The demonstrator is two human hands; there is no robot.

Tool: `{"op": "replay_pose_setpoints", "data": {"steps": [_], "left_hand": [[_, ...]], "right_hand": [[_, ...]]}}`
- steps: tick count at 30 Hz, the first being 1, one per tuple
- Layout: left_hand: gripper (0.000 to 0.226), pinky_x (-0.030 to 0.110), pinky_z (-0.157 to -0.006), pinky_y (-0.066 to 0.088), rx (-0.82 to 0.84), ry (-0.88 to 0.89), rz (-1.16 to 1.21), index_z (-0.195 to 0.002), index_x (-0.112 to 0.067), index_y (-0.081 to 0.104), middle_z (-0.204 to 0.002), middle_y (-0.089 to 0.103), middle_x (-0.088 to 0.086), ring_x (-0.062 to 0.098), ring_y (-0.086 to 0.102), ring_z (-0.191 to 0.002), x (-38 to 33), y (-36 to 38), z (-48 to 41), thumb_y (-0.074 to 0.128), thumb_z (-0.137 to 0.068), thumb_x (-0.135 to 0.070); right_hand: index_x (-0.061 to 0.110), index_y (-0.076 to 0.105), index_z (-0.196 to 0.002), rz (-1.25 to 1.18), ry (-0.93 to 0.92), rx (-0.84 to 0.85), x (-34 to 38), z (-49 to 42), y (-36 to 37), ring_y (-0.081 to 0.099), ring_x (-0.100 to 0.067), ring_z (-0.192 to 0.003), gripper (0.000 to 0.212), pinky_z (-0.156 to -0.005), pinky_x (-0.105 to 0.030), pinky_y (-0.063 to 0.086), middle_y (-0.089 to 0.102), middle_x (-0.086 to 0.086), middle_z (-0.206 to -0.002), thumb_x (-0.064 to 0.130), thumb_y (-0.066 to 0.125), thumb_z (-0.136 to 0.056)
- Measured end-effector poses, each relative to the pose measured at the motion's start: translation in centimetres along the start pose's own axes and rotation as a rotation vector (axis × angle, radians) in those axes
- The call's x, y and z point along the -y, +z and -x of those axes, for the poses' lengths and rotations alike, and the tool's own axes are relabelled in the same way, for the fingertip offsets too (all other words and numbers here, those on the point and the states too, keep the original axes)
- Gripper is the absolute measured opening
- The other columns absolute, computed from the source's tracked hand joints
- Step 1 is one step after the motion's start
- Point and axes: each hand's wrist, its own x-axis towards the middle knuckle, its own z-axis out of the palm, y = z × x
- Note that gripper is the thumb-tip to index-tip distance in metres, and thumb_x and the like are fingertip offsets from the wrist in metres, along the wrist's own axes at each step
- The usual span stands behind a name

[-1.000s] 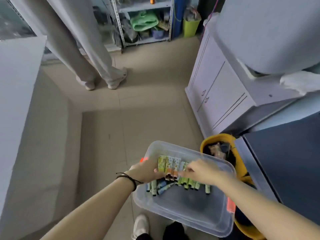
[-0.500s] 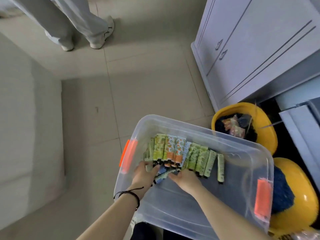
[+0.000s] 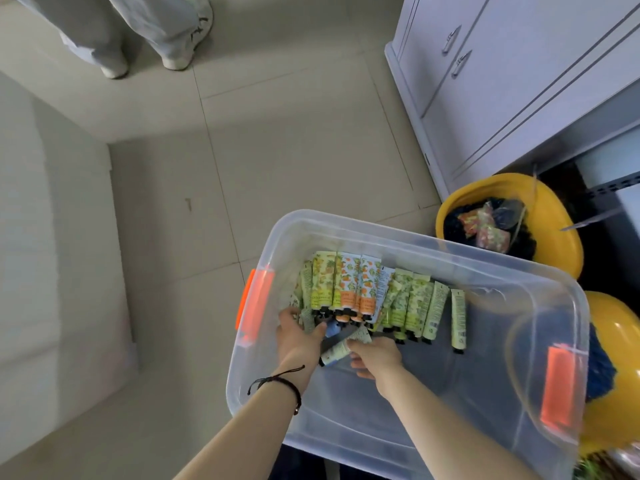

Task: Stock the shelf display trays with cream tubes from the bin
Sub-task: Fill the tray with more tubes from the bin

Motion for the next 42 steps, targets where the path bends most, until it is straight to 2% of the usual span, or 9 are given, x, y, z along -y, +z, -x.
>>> {"op": "replay_pose_setpoints", "data": {"steps": [4, 7, 11, 19, 24, 27, 32, 38, 42], "left_hand": [[0.05, 0.047, -0.089, 0.05, -0.021, 0.048, -0.063, -0.128, -0.018, 0.038, -0.124, 0.041, 0.011, 0.028, 0.05, -0.096, 0.0, 0.5, -0.1, 0.065, -0.085, -0.02], [0.036, 0.049, -0.075, 0.055, -0.038, 0.125, -0.113, -0.118, -0.024, 0.041, -0.112, 0.049, 0.009, 0.029, 0.055, -0.088, 0.4, 0.7, -0.4, 0.058, -0.086, -0.021], [0.013, 0.03, -0.063, 0.044, -0.08, 0.136, -0.171, -0.104, -0.017, 0.049, -0.104, 0.058, 0.01, 0.023, 0.055, -0.077, 0.7, 0.4, -1.2, 0.051, -0.092, -0.019], [0.045, 0.024, -0.077, 0.037, 0.046, 0.174, -0.325, -0.134, -0.01, 0.045, -0.118, 0.06, 0.014, 0.027, 0.057, -0.099, 1.1, 0.3, -1.0, 0.055, -0.091, -0.017], [0.024, 0.027, -0.066, 0.036, 0.012, 0.183, -0.289, -0.103, -0.011, 0.056, -0.096, 0.059, 0.009, 0.021, 0.049, -0.078, 1.0, 0.8, -1.3, 0.066, -0.082, -0.017], [0.025, 0.027, -0.055, 0.032, 0.039, 0.181, -0.241, -0.076, -0.015, 0.041, -0.073, 0.045, 0.0, 0.021, 0.04, -0.068, 1.1, 1.0, -0.6, 0.066, -0.078, -0.011], [0.015, 0.025, -0.058, 0.038, 0.213, 0.214, -0.22, -0.092, -0.016, 0.053, -0.081, 0.059, -0.001, 0.016, 0.05, -0.069, 0.7, 0.8, 0.7, 0.061, -0.08, -0.012], [0.028, 0.023, -0.061, 0.039, 0.414, 0.218, -0.236, -0.065, -0.025, 0.068, -0.077, 0.065, 0.001, 0.015, 0.047, -0.064, -1.8, -0.1, 2.5, 0.056, -0.086, -0.012], [0.009, 0.013, -0.049, 0.037, 0.494, 0.199, -0.117, -0.078, -0.013, 0.073, -0.061, 0.059, -0.003, 0.009, 0.043, -0.055, -4.3, -1.2, 4.3, 0.066, -0.084, -0.012]], "right_hand": [[0.013, 0.057, -0.089, 0.102, -0.032, 0.126, -0.4, 1.3, -2.4, 0.062, -0.016, -0.06, 0.008, -0.053, -0.024, 0.052, 0.066, -0.008, -0.076, 0.01, 0.064, -0.087], [0.021, 0.054, -0.105, 0.119, -0.054, 0.195, -0.7, 2.0, -4.2, 0.062, -0.017, -0.056, 0.023, -0.051, -0.026, 0.05, 0.067, -0.009, -0.075, 0.008, 0.061, -0.087], [0.019, 0.066, -0.102, 0.102, -0.048, 0.252, -0.8, 2.0, -5.8, 0.061, -0.016, -0.055, 0.013, -0.052, -0.026, 0.048, 0.065, -0.005, -0.068, 0.017, 0.064, -0.09], [0.019, 0.064, -0.106, 0.113, -0.04, 0.376, -0.6, 3.3, -7.0, 0.061, -0.014, -0.067, 0.037, -0.051, -0.025, 0.049, 0.067, -0.004, -0.078, 0.022, 0.082, -0.074], [0.009, 0.069, -0.096, 0.147, -0.135, 0.31, -0.9, 2.8, -7.3, 0.06, -0.012, -0.059, 0.019, -0.047, -0.024, 0.047, 0.068, -0.004, -0.073, 0.023, 0.073, -0.084], [0.002, 0.07, -0.093, 0.142, -0.177, 0.258, -1.1, 2.5, -7.6, 0.059, -0.012, -0.053, 0.03, -0.043, -0.022, 0.042, 0.069, -0.005, -0.067, 0.032, 0.069, -0.087], [-0.001, 0.07, -0.089, 0.194, -0.239, 0.219, -0.9, 3.0, -8.1, 0.058, -0.014, -0.049, 0.037, -0.04, -0.022, 0.038, 0.067, -0.006, -0.061, 0.036, 0.067, -0.087], [0.002, 0.067, -0.086, 0.219, -0.37, 0.13, 0.3, 4.9, -9.3, 0.057, -0.014, -0.048, 0.036, -0.037, -0.02, 0.037, 0.067, -0.007, -0.06, 0.038, 0.068, -0.086], [0.007, 0.067, -0.08, 0.21, -0.456, 0.068, 1.7, 6.5, -10.4, 0.056, -0.016, -0.049, 0.032, -0.037, -0.021, 0.037, 0.067, -0.007, -0.058, 0.038, 0.067, -0.086]]}}
